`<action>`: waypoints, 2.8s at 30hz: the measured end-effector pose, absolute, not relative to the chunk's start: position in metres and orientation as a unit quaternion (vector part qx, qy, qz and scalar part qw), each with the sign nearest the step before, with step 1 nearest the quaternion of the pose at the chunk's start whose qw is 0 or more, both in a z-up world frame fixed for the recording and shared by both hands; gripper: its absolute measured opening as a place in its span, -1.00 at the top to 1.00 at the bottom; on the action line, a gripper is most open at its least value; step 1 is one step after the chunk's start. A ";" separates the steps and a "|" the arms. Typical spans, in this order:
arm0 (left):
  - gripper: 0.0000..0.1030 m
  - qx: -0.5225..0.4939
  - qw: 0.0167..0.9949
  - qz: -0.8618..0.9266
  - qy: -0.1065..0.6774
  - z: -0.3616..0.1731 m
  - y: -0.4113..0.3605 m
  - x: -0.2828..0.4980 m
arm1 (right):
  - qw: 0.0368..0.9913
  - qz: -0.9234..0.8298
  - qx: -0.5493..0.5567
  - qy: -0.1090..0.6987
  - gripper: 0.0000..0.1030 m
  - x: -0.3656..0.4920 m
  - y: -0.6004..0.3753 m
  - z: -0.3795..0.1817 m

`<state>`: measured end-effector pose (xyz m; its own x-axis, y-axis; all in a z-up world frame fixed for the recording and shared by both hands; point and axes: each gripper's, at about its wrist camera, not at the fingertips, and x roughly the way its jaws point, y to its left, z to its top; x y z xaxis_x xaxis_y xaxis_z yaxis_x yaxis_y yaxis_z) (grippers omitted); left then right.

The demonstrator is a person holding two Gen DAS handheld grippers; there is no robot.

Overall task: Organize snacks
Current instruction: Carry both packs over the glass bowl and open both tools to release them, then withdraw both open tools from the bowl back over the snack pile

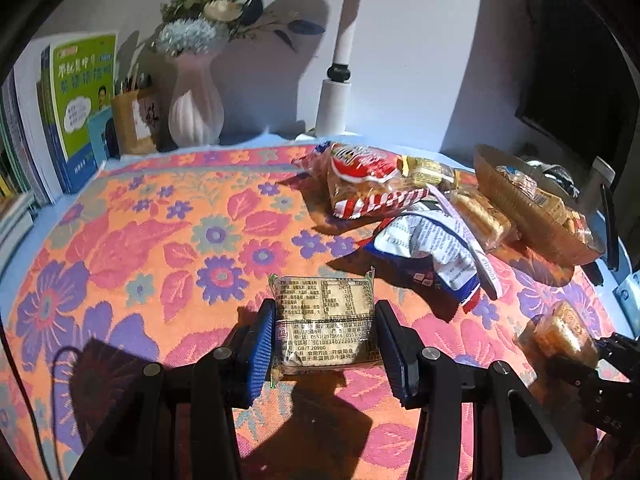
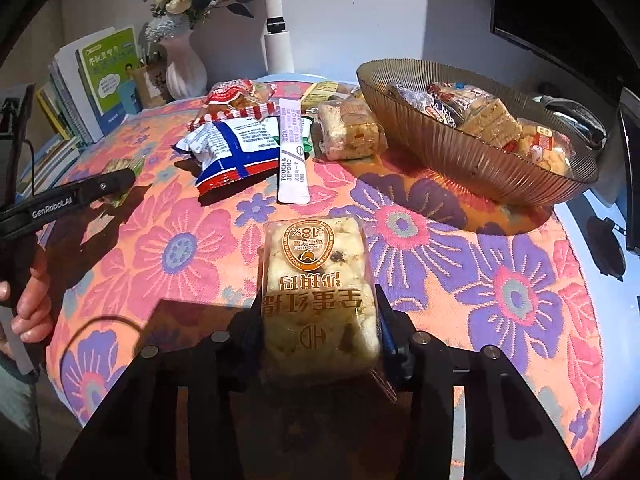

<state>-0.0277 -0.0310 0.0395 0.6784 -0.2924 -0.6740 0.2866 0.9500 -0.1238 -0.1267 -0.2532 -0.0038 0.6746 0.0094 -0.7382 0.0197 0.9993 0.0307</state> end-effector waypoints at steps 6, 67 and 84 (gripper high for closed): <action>0.09 0.017 0.926 -0.179 0.332 0.079 -0.050 -0.038 | 0.923 -0.003 0.012 0.385 0.14 -0.140 -0.253 0.013; -0.38 -0.045 0.923 -0.173 0.340 0.132 -0.012 -0.023 | 0.946 0.053 0.068 0.314 -0.38 -0.098 -0.273 0.090; -0.38 -0.022 0.907 -0.143 0.395 0.031 -0.011 -0.006 | 0.928 0.045 0.060 0.364 -0.38 -0.065 -0.268 0.015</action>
<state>-0.0061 -0.0109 0.0307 0.6461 -0.2772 -0.7111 0.2428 0.9580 -0.1528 -0.0647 -0.2679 0.0152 0.7308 0.1268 -0.6707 -0.0390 0.9887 0.1444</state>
